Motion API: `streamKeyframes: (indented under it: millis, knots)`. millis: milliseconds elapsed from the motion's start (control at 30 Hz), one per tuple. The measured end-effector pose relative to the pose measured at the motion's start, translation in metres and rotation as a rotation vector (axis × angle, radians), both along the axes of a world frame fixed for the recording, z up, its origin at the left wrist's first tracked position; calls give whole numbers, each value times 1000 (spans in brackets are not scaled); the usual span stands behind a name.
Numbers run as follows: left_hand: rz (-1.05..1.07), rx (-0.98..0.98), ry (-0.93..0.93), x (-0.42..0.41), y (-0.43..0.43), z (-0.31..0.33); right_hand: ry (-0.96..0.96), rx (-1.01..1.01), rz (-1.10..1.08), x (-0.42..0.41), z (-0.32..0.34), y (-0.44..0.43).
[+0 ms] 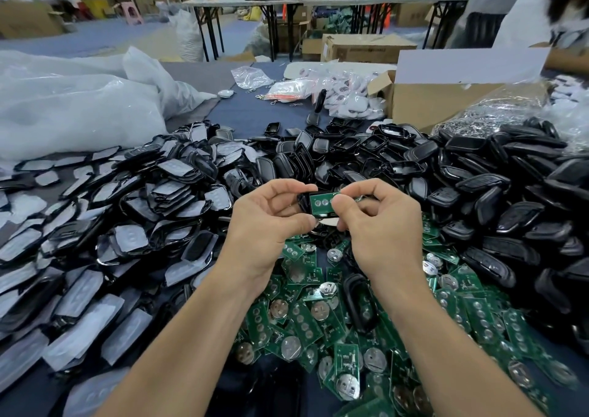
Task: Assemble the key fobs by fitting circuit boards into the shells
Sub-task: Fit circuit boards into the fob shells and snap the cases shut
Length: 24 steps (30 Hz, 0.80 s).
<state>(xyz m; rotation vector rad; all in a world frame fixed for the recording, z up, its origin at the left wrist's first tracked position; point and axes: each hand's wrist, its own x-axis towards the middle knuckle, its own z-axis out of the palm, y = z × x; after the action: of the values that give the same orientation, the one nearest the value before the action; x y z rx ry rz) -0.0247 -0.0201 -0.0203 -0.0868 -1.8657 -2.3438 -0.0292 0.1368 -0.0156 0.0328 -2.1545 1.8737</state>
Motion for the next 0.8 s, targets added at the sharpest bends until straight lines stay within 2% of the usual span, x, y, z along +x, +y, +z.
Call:
streamKeyframes:
  millis: [500, 800]
  knots:
    - [-22, 45, 1, 3, 7, -1, 36, 140, -142, 4, -3, -7]
    - [0, 159, -120, 4, 12, 4, 62, 181, -197, 3, -2, -8]
